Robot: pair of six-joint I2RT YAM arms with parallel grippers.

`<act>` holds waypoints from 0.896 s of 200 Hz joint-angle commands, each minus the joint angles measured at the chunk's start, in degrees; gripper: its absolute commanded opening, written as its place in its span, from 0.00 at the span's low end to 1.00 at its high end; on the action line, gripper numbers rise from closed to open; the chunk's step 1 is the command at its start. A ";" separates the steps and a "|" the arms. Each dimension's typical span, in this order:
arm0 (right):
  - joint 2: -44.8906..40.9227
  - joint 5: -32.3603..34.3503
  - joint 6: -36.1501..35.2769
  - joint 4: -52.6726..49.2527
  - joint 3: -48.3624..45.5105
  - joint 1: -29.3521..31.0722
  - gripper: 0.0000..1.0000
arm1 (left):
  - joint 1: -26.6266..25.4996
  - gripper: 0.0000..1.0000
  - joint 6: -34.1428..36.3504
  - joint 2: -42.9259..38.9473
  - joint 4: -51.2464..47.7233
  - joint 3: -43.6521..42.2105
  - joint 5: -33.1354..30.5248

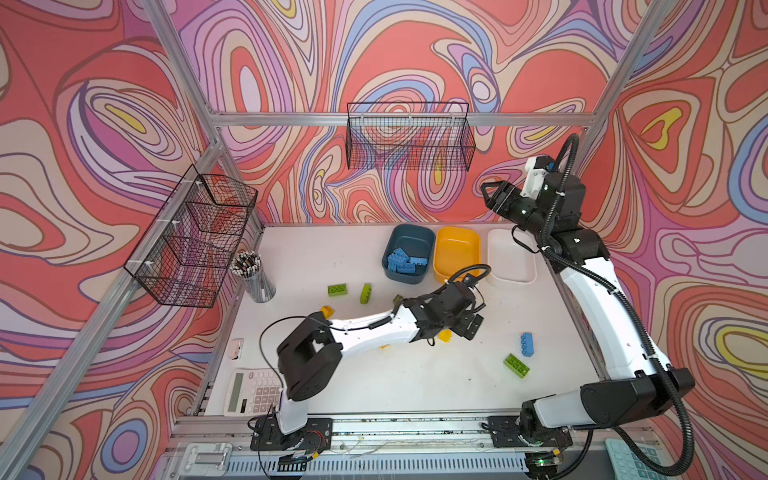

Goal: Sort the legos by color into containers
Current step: 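Raise the right gripper away while the left gripper reaches for a blue brick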

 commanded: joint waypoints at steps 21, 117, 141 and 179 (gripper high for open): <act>-1.06 1.52 1.30 -2.15 5.30 -0.21 0.74 | -2.04 0.97 -2.62 11.70 5.94 11.55 3.49; 0.73 1.24 -2.69 -4.29 6.31 -0.15 0.78 | -6.39 1.00 0.39 33.84 0.29 38.68 8.82; 1.01 1.58 -2.94 -4.76 6.20 -0.21 0.77 | -6.48 1.00 0.17 37.84 -1.60 43.69 9.82; 1.48 1.93 -3.46 -4.76 4.94 -0.20 0.78 | -8.29 0.99 1.83 43.80 -9.31 54.02 4.26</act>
